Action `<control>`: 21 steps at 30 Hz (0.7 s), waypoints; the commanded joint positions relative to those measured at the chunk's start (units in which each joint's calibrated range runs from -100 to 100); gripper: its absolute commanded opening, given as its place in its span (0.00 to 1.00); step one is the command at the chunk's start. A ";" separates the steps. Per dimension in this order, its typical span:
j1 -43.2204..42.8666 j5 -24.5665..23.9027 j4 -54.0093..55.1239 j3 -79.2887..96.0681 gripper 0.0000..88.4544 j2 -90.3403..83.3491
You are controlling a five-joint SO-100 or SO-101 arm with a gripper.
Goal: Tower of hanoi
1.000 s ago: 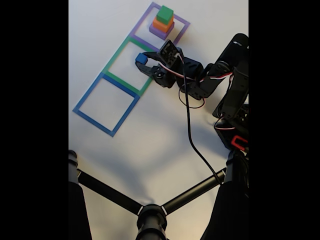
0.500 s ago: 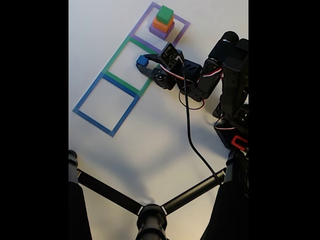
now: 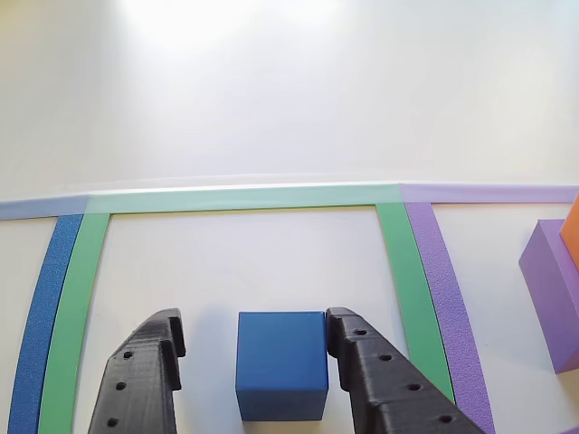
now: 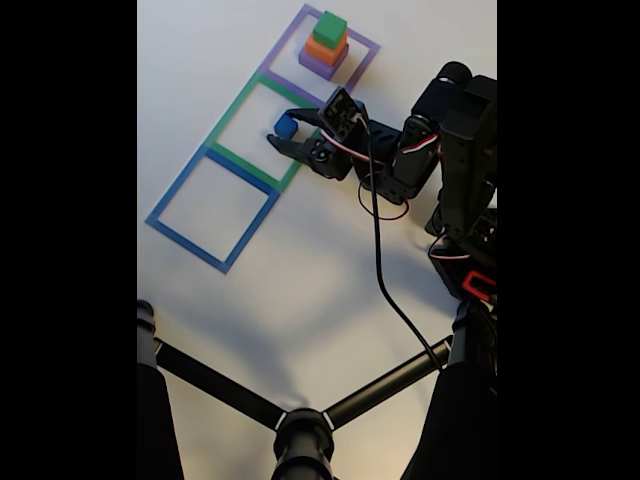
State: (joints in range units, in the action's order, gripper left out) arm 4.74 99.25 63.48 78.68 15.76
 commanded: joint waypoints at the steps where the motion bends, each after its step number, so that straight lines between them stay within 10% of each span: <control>1: -0.21 0.75 0.51 -0.85 0.21 -2.94; 21: -4.25 0.75 -50.57 -5.21 0.00 -53.58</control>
State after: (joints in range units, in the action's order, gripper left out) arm 2.05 100.00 23.76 76.35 -24.84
